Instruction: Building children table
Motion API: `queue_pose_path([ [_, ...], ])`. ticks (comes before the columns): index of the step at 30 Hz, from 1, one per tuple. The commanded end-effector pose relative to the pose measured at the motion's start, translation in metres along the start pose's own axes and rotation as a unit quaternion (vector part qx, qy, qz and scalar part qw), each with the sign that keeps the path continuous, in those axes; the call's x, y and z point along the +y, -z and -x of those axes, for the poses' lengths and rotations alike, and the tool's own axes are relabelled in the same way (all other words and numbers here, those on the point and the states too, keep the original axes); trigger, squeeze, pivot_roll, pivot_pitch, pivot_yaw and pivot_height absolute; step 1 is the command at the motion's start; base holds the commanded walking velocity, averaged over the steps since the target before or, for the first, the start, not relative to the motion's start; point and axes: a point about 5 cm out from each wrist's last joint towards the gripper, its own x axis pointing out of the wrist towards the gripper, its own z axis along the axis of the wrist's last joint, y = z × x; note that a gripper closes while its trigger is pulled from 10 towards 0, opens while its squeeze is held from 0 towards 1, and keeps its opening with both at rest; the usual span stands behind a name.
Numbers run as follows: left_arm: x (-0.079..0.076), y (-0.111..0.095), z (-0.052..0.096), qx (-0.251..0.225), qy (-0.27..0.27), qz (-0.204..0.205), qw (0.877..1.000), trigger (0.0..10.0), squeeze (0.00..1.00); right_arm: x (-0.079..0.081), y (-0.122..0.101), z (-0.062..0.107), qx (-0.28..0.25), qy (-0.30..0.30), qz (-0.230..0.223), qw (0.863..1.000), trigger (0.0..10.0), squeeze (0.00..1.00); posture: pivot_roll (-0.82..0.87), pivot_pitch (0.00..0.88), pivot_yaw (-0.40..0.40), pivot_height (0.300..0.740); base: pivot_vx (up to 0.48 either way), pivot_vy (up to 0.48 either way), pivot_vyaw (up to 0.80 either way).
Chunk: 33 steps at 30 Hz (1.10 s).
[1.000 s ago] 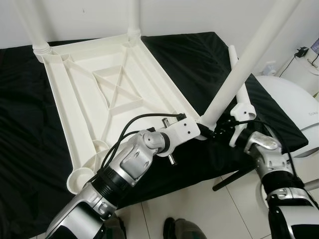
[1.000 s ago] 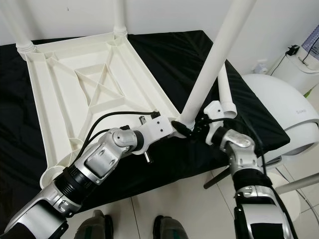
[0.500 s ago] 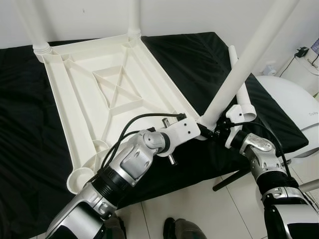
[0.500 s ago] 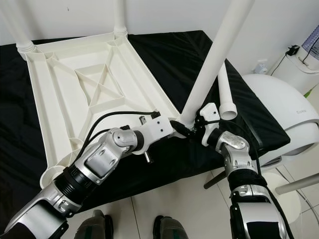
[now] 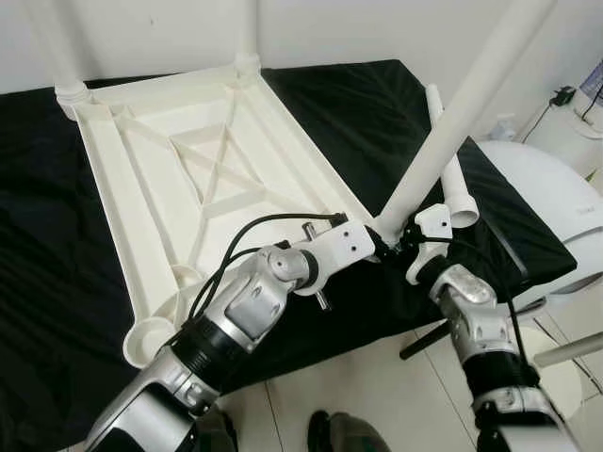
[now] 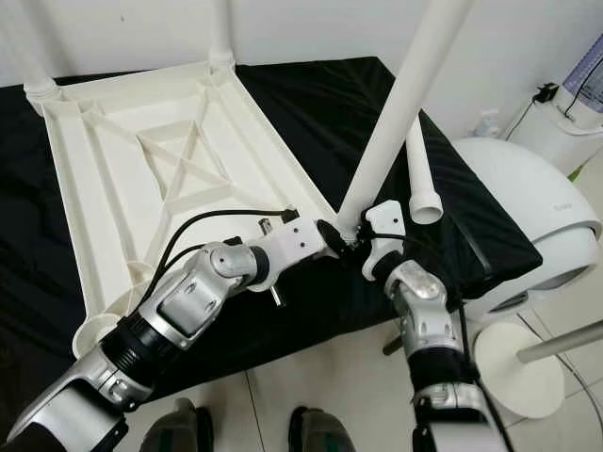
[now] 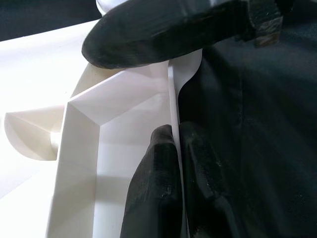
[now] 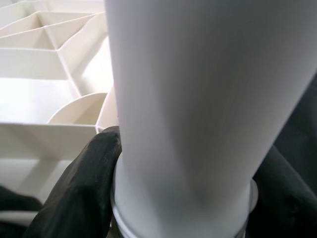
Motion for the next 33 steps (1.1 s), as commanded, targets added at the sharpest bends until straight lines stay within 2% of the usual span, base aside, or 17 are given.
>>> queue_pose_path([
  [1, -0.010, 0.000, -0.003, 0.005, 0.024, -0.005, 1.000, 10.0, 0.00, 0.004, -0.006, -0.003, -0.012, 0.010, -0.001, 1.000, 10.0, 0.00, -0.04, 0.097, -0.048, 0.740, 0.000, 0.000, 0.00],
  [4, -0.010, 0.001, -0.003, 0.005, 0.024, -0.004, 1.000, 10.0, 0.00, 0.022, -0.008, -0.009, -0.031, 0.065, -0.031, 0.997, 10.0, 0.00, -0.03, 0.096, -0.048, 0.740, 0.000, 0.000, 0.00],
  [5, -0.010, 0.001, -0.003, 0.005, 0.024, -0.004, 1.000, 10.0, 0.00, 0.022, -0.008, -0.009, -0.031, 0.065, -0.031, 0.997, 10.0, 0.00, -0.03, 0.096, -0.048, 0.740, 0.000, 0.000, 0.00],
  [7, -0.010, 0.001, -0.003, 0.005, 0.023, -0.003, 1.000, 10.0, 0.00, 0.030, -0.004, -0.015, -0.023, 0.127, -0.046, 0.990, 10.0, 0.00, -0.03, 0.095, -0.047, 0.740, 0.000, 0.000, 0.00],
  [8, -0.010, 0.001, -0.003, 0.005, 0.023, -0.003, 1.000, 10.0, 0.00, 0.030, -0.004, -0.015, -0.023, 0.127, -0.046, 0.990, 10.0, 0.00, -0.03, 0.095, -0.047, 0.740, 0.000, 0.000, 0.00],
  [10, -0.010, 0.001, -0.003, 0.006, 0.023, -0.003, 1.000, 10.0, 0.00, 0.031, 0.005, -0.019, 0.005, 0.190, -0.056, 0.980, 10.0, 0.00, -0.03, 0.096, -0.043, 0.740, 0.000, 0.000, 0.00],
  [11, -0.010, 0.001, -0.003, 0.006, 0.023, -0.003, 1.000, 10.0, 0.00, 0.031, 0.005, -0.019, 0.005, 0.190, -0.056, 0.980, 10.0, 0.00, -0.03, 0.096, -0.043, 0.740, 0.000, 0.000, 0.00],
  [13, -0.010, 0.001, -0.002, 0.006, 0.024, -0.003, 1.000, 10.0, 0.00, 0.031, 0.009, -0.023, 0.021, 0.248, -0.036, 0.968, 10.0, 0.00, -0.03, 0.099, -0.045, 0.740, 0.000, 0.000, 0.00],
  [16, -0.011, 0.001, -0.002, 0.007, 0.024, -0.003, 1.000, 10.0, 0.00, 0.030, 0.009, -0.024, 0.021, 0.273, -0.025, 0.962, 10.0, 0.00, -0.03, 0.099, -0.041, 0.740, 0.000, 0.000, 0.00],
  [18, -0.011, 0.002, -0.002, 0.007, 0.024, -0.002, 1.000, 10.0, 0.00, 0.029, 0.008, -0.025, 0.018, 0.315, -0.026, 0.949, 10.0, 0.00, -0.02, 0.102, -0.046, 0.740, 0.000, 0.000, 0.00],
  [19, -0.011, 0.002, -0.002, 0.007, 0.024, -0.002, 1.000, 10.0, 0.00, 0.029, 0.008, -0.025, 0.018, 0.315, -0.026, 0.949, 10.0, 0.00, -0.02, 0.102, -0.046, 0.740, 0.000, 0.000, 0.00],
  [20, -0.011, 0.002, -0.001, 0.009, 0.024, -0.002, 1.000, 10.0, 0.00, 0.030, 0.006, -0.024, 0.020, 0.334, -0.030, 0.942, 10.0, 0.00, -0.02, 0.103, -0.048, 0.740, 0.000, 0.000, 0.00],
  [26, -0.012, 0.002, -0.001, 0.009, 0.024, 0.000, 1.000, 10.0, 0.00, 0.034, 0.006, -0.024, 0.021, 0.336, -0.035, 0.941, 10.0, 0.00, -0.02, 0.103, -0.051, 0.740, 0.000, 0.000, 0.00],
  [27, -0.012, 0.002, -0.001, 0.008, 0.023, 0.000, 1.000, 10.0, 0.00, 0.034, 0.007, -0.023, 0.021, 0.331, -0.039, 0.943, 10.0, 1.00, -0.02, 0.104, -0.051, 0.740, 0.000, 0.000, 0.00],
  [33, -0.011, 0.003, -0.001, 0.009, 0.021, 0.002, 1.000, 10.0, 0.00, 0.033, 0.003, -0.020, -0.005, 0.308, -0.033, 0.951, 10.0, 1.00, -0.02, 0.102, -0.051, 0.740, 0.000, 0.000, 0.00],
])
